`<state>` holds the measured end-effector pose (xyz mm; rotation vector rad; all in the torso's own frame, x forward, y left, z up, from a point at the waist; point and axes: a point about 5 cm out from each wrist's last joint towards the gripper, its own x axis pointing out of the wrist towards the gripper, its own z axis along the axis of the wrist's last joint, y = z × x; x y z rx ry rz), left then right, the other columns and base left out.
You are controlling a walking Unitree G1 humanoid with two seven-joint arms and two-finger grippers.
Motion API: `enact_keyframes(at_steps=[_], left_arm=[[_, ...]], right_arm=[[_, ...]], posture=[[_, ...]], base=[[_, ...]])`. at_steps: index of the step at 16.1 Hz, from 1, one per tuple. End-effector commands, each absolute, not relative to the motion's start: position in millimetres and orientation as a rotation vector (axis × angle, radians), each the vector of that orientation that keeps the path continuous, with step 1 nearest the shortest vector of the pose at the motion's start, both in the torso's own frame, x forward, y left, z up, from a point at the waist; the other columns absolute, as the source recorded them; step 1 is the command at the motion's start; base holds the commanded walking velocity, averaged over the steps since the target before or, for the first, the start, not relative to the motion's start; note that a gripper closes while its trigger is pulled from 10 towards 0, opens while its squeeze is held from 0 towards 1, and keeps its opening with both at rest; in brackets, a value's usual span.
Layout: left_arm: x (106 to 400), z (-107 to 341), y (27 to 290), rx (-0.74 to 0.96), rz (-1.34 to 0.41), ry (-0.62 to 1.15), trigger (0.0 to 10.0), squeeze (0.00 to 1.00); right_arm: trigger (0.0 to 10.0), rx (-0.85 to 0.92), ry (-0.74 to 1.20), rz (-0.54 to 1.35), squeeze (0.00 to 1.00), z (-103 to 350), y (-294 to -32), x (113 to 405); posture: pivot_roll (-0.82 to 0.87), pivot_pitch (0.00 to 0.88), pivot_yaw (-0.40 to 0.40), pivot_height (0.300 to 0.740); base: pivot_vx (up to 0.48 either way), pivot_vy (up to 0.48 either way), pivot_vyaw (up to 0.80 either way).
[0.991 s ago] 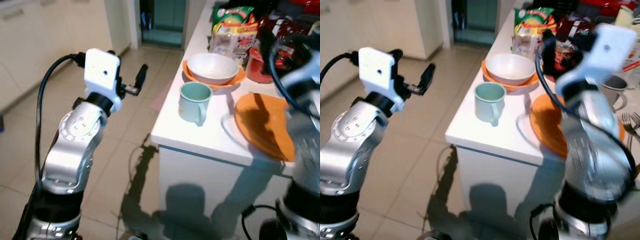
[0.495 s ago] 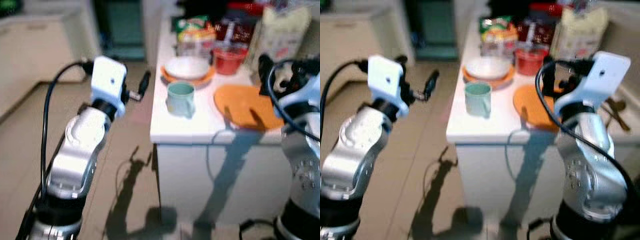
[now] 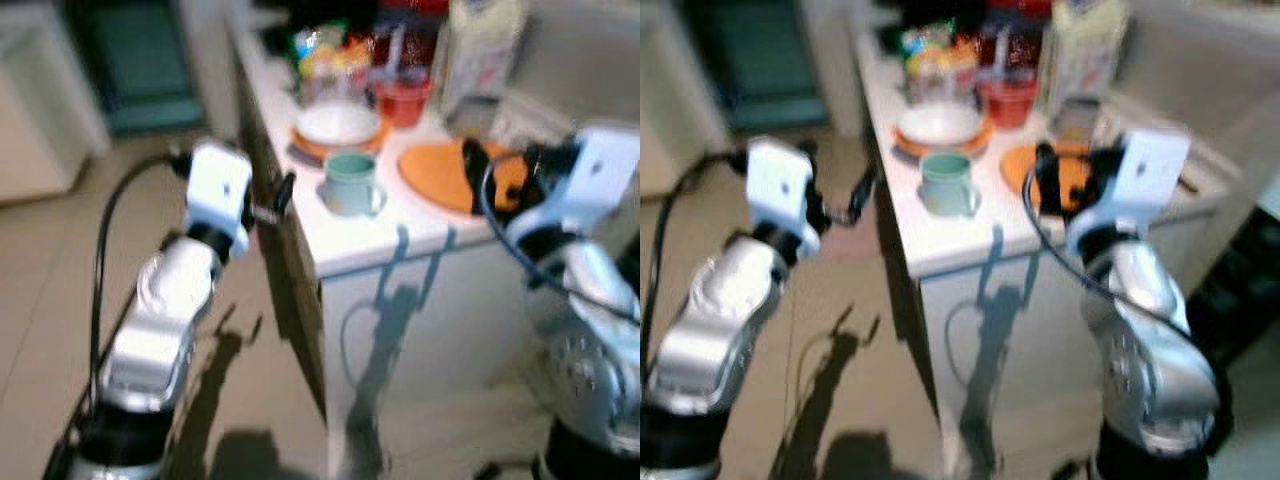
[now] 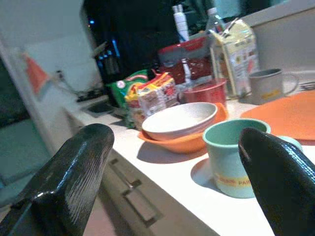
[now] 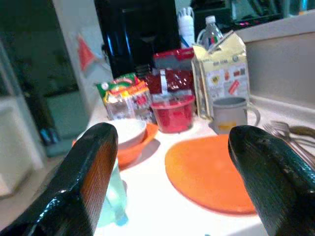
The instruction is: Setting the table
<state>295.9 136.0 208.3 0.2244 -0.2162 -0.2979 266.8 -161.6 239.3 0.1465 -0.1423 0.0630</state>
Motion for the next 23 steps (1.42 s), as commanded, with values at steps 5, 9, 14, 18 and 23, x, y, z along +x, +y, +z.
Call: enact_keyframes(at_steps=[5,9,14,18,23], left_arm=[[282.3,161.8,153.3,0.232,-0.243,-0.124,10.0,0.00],[284.3,173.4,157.4,0.281,-0.242,-0.180,10.0,0.00],[284.9,176.7,154.5,0.289,-0.248,-0.195,10.0,0.00],[285.3,177.6,155.5,0.288,-0.254,-0.197,10.0,0.00],[286.6,177.9,153.6,0.274,-0.252,-0.202,10.0,0.00]], right_arm=[[10.0,0.101,-0.008,0.190,0.00,188.8,-137.1,263.4],[10.0,0.112,-0.021,0.197,0.00,186.7,-132.4,268.9],[10.0,0.111,-0.024,0.191,0.00,183.6,-132.1,272.8],[10.0,0.108,-0.027,0.195,0.00,181.9,-129.7,272.8],[10.0,0.101,-0.037,0.188,0.00,183.1,-132.8,276.4]], posture=[[0.03,0.000,-0.023,0.740],[0.04,0.000,-0.032,0.740],[0.04,0.000,-0.026,0.740],[0.03,0.000,-0.013,0.740],[0.03,0.000,-0.013,0.740]], base=[[0.000,0.480,-0.78],[0.000,0.480,-0.78],[0.000,0.480,-0.78],[0.000,0.480,-0.78],[0.000,0.480,-0.78]])
